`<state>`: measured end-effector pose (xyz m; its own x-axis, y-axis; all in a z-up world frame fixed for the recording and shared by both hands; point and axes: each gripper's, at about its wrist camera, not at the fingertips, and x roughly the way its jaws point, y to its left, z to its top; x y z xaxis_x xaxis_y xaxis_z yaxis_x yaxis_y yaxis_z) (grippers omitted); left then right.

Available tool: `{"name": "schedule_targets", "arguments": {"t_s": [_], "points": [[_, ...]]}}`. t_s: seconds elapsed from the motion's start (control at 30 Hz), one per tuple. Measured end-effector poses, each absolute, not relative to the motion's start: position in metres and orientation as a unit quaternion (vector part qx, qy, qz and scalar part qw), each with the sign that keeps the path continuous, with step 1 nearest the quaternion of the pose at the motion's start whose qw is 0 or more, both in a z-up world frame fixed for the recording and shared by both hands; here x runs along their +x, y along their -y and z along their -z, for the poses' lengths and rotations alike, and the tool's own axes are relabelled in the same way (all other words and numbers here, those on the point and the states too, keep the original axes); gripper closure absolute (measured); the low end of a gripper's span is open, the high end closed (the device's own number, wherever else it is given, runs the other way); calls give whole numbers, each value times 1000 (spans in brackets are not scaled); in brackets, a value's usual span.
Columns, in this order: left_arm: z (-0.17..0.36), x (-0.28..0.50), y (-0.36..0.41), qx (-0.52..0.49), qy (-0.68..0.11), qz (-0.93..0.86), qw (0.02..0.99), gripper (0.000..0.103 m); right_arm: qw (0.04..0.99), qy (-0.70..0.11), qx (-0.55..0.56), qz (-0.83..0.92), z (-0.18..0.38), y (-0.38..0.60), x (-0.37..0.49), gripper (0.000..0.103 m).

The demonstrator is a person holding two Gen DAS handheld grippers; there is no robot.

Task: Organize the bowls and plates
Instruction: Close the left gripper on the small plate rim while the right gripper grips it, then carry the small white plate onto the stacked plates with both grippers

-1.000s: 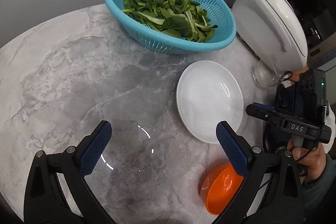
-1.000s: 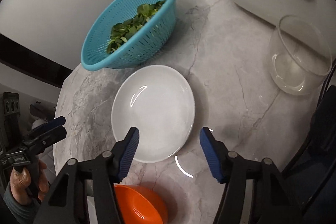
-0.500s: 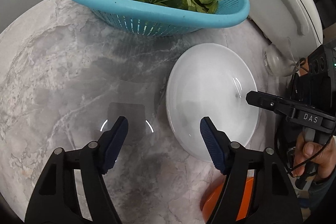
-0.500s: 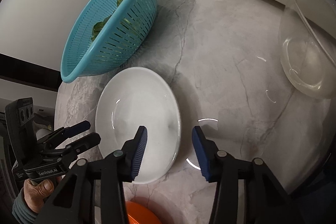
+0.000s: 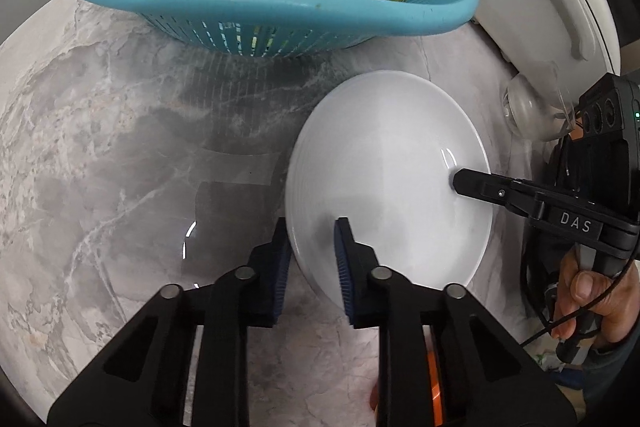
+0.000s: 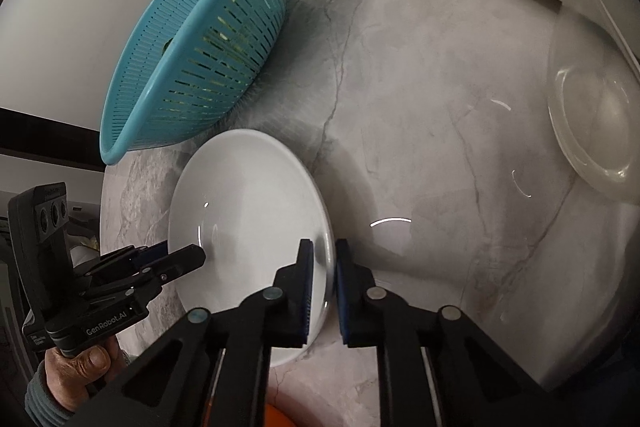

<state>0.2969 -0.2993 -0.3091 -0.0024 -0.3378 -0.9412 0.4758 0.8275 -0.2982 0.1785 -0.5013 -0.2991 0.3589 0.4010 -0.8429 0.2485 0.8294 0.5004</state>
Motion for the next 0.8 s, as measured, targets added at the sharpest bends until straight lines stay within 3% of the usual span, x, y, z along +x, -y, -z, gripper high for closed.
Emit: {"name": "schedule_targets", "arguments": {"t_s": [0.4, 0.8], "points": [[305, 287, 294, 50, -652, 277, 704, 89, 782, -559, 272, -53, 291, 498, 178, 95], [245, 253, 254, 24, -624, 261, 736, 89, 797, -537, 259, -92, 253, 485, 162, 95]]}}
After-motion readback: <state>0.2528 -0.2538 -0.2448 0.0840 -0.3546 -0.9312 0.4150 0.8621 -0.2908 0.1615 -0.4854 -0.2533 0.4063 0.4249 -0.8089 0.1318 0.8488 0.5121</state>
